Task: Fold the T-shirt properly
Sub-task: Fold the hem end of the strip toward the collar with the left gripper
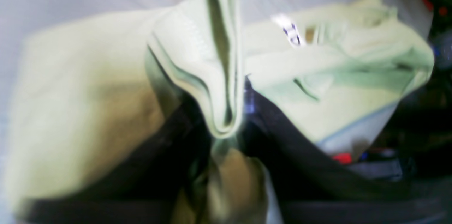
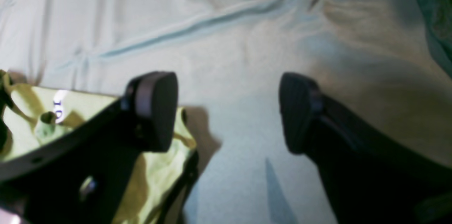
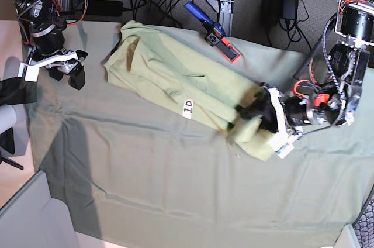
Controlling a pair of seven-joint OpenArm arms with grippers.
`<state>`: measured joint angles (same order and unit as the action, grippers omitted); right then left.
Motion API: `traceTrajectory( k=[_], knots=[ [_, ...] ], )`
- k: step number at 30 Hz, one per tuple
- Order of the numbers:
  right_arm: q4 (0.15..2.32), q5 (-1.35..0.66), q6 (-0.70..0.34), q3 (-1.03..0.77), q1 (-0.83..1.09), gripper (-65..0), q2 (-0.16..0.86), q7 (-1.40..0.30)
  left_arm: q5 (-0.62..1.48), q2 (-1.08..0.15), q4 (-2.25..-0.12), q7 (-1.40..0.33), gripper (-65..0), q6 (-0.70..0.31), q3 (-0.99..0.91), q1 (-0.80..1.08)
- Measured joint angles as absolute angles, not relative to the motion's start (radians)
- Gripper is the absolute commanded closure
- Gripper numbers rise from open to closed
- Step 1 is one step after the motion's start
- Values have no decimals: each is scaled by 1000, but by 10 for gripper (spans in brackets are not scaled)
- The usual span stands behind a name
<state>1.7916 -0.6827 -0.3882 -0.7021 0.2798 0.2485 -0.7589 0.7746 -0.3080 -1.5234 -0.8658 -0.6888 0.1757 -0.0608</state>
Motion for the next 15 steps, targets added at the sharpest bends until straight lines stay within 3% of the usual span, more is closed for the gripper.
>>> traceTrajectory(
  k=[1,6,15],
  knots=[
    [1792,-651,-389,-702,280,-443,248,-735,774,-308,-1520,-866,-357,-689,197,-60],
    [1792,-497,-388,-702,280,-443,247,-662,849,-304,-1520,-838,-360,-689,270,-61],
    [1787,-614,-386,-703,289,-443,229,-841,857,-236,-1520,-839,-359,-689,275,-71]
  ],
)
